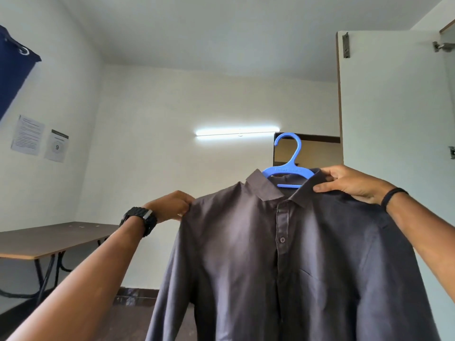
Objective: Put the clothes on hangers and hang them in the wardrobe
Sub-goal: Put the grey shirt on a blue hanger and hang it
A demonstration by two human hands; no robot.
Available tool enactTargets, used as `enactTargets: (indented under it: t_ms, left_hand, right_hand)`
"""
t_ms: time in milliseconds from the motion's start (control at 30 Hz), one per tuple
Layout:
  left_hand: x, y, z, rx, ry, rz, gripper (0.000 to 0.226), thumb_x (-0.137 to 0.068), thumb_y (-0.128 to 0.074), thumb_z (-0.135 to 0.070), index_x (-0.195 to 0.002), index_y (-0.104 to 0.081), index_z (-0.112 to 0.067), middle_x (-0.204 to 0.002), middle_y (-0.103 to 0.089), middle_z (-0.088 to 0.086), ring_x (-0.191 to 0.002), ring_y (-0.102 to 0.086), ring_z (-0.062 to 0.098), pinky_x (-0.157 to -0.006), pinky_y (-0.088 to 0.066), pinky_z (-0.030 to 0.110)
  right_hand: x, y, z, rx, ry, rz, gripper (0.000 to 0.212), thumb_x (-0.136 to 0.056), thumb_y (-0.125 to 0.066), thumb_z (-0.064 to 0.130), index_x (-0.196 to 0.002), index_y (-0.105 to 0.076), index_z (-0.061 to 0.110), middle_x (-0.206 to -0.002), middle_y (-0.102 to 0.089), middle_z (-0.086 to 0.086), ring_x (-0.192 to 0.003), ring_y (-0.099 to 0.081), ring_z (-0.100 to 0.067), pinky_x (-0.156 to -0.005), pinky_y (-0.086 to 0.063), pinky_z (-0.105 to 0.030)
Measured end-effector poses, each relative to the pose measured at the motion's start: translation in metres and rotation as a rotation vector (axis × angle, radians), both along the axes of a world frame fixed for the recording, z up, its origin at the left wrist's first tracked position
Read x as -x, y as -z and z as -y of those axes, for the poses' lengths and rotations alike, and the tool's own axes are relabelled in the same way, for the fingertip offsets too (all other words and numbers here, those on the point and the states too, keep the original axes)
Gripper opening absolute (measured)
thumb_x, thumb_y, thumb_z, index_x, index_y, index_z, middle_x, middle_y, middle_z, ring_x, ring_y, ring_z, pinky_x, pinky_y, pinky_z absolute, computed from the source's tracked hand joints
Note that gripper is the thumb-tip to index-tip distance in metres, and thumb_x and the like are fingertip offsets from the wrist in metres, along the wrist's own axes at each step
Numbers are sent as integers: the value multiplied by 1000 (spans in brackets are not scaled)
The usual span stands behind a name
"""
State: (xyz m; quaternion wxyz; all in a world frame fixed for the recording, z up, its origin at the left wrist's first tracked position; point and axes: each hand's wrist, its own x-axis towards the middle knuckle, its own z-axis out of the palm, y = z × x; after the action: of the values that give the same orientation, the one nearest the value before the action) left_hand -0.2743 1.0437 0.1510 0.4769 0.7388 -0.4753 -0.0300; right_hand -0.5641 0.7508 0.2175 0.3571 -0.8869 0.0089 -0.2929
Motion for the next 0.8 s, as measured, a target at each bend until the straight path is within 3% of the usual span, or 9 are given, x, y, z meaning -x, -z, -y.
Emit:
enactTargets:
  t_ms: [100,200,267,333,367,467,600,733,800]
  left_hand:
    - [3,-7,-1,168,129,-264,39,-84,-36,7,-65,-67,-5,-65,-63,8,-54,-61,16,-50,-50,20]
    - [1,-16,9,13,-310,4,20,-85,-43,-2,-83,-61,-10,-78,-56,8,-63,-56,19,-51,-44,20]
    - [4,-20,21,118,-564,220,28,-86,-41,1,-91,-66,-13,-94,-63,11,-85,-61,30,-64,-46,24]
    - [23,-25,36,365,-507,292,22,-90,-46,-7,-93,-66,-15,-101,-67,9,-95,-60,29,-75,-44,29]
    - [37,-28,44,385,-436,347,17,-93,-50,-17,-98,-66,-15,-102,-67,5,-96,-59,24,-77,-42,28]
    - [80,-35,77,211,-210,495,35,-94,-54,-41,-115,-61,-15,-108,-64,0,-101,-58,19,-84,-43,29]
    - [102,-42,109,45,-162,604,22,-93,-58,-33,-85,-53,-13,-87,-53,6,-84,-50,26,-65,-32,27]
    - [111,-28,133,236,-147,548,19,-91,-61,-26,-93,-60,-8,-87,-54,7,-84,-50,26,-69,-33,28]
    - [121,-20,151,300,-160,504,21,-91,-60,-27,-98,-61,-7,-86,-56,8,-83,-49,25,-69,-35,30]
  right_hand:
    - [6,-6,-4,-111,-69,20,31,-86,-59,-6,-113,-63,6,-102,-72,-11,-86,-71,-17,-68,-57,-21]
    - [2,-8,-7,-64,-42,16,30,-86,-60,-7,-112,-65,8,-103,-72,-8,-88,-70,-15,-74,-57,-22]
    - [-5,-4,-4,0,20,24,31,-85,-63,-4,-113,-66,10,-109,-71,-7,-96,-68,-17,-89,-54,-28]
    - [-11,2,1,21,56,39,32,-84,-66,-2,-112,-67,13,-110,-71,-5,-100,-67,-18,-97,-50,-33]
    - [-14,5,1,32,63,43,32,-84,-66,-1,-113,-66,13,-109,-72,-4,-100,-67,-17,-97,-49,-33]
    - [-21,12,-6,60,79,55,33,-84,-67,1,-116,-64,10,-109,-72,-4,-101,-67,-16,-95,-50,-29]
    - [-17,22,-11,84,90,11,31,-85,-67,1,-115,-62,7,-113,-69,-9,-104,-65,-21,-95,-50,-31]
    - [19,27,4,-90,56,-199,33,-88,-62,-1,-120,-57,5,-116,-66,-14,-104,-64,-26,-92,-52,-33]
    - [45,27,14,20,189,-347,18,-92,-59,7,-110,-63,5,-102,-68,-11,-92,-65,-21,-80,-55,-29]
